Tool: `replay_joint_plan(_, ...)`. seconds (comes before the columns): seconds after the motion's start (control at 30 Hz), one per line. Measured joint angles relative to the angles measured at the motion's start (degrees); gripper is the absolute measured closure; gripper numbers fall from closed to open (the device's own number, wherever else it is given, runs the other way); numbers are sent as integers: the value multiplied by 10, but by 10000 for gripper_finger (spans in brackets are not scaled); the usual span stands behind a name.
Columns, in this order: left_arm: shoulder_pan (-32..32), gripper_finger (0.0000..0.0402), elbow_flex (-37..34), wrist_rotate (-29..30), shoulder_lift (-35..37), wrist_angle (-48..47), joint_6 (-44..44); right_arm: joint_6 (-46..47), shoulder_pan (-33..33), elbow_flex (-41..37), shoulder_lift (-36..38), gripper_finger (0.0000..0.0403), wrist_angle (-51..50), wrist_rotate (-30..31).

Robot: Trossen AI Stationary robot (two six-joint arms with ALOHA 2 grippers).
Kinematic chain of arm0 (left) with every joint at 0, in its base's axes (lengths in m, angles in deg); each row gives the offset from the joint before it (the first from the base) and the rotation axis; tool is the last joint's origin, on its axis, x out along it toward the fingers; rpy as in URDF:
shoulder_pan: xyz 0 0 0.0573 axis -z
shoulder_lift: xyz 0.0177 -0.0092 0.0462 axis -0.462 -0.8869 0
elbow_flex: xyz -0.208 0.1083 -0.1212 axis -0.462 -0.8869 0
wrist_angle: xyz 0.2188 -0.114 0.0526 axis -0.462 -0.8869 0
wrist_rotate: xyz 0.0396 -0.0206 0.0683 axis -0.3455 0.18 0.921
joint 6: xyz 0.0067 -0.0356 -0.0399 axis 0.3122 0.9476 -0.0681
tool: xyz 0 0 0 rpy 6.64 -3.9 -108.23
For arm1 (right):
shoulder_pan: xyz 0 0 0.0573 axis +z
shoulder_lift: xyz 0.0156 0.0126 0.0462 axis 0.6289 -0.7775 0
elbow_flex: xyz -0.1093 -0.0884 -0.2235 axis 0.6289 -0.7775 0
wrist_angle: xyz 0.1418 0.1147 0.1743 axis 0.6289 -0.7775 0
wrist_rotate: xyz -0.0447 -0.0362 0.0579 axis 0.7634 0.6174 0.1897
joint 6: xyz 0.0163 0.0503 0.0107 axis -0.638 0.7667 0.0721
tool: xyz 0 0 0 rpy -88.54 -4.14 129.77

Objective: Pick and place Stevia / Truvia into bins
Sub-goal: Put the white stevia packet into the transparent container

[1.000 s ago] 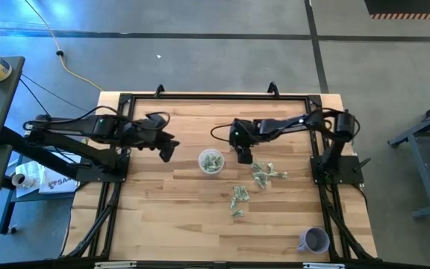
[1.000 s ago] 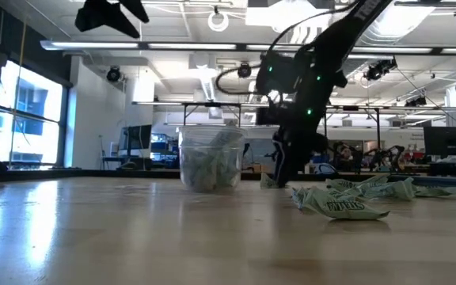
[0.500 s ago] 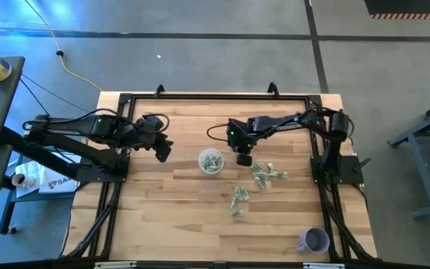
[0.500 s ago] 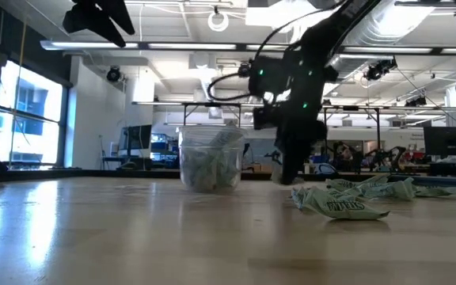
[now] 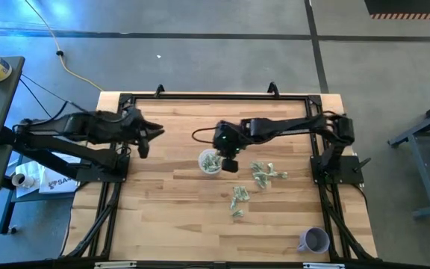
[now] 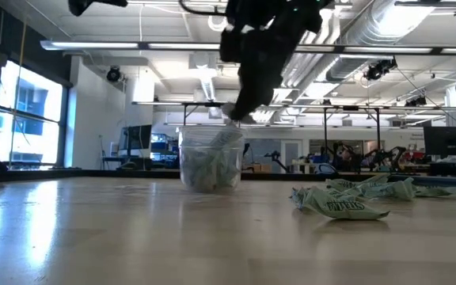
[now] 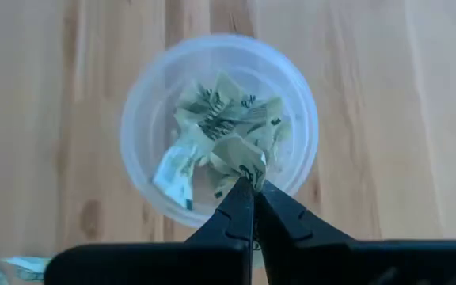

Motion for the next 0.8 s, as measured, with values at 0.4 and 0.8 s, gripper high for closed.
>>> replay_joint_plan(0.4, 0, 376, -262, -1, 260, 56, 32, 2, 5, 137, -118, 392, -81, -48)
replay_joint_plan(0.8, 0, 262, -297, 56, 397, -9, 102, 14, 8, 179, -155, 391, -107, -16)
